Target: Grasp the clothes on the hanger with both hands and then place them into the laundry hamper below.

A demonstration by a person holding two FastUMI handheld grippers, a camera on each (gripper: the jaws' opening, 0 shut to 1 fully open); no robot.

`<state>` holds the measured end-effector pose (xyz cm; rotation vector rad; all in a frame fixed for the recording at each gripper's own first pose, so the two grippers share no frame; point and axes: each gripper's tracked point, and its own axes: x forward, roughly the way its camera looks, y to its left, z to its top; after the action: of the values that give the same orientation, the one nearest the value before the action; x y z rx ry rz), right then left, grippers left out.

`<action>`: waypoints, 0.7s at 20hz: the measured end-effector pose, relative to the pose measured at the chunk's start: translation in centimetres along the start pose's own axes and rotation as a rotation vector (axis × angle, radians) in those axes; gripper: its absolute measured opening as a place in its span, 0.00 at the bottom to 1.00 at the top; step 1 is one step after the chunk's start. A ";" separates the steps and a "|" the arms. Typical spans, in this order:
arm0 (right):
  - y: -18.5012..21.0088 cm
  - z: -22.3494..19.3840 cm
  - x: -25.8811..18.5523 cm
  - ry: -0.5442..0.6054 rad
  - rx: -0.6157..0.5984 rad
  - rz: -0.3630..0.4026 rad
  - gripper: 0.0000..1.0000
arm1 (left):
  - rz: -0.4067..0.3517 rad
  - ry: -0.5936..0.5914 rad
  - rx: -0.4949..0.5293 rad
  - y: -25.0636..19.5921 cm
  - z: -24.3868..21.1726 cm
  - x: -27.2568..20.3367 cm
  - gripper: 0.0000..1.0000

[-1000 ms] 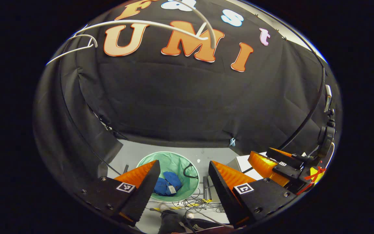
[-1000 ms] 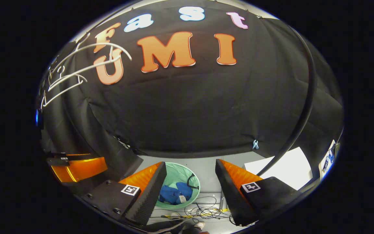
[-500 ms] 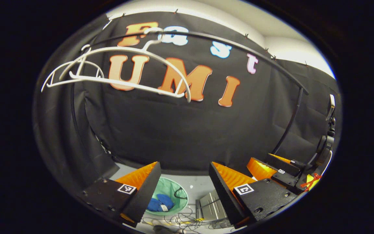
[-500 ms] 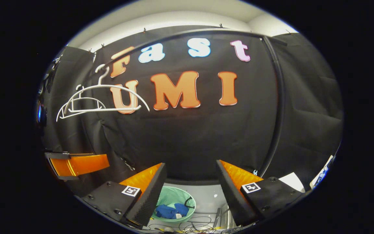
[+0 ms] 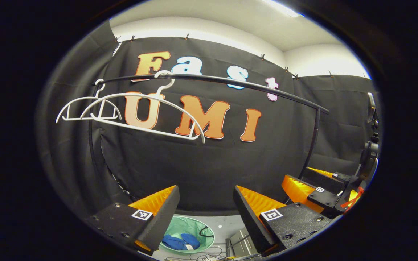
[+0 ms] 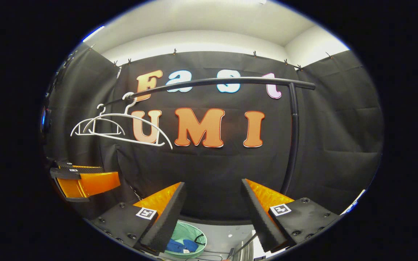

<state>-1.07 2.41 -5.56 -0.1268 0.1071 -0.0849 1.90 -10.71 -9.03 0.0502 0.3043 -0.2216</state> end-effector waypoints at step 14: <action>2.1 -0.2 0.9 -0.005 0.015 -0.024 0.89 | 0.050 -0.018 0.005 -0.4 0.4 -0.7 0.89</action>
<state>-0.02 4.34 -6.11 -0.1134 0.1004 -0.1090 1.30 -10.96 -8.43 0.0608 0.2846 -0.1736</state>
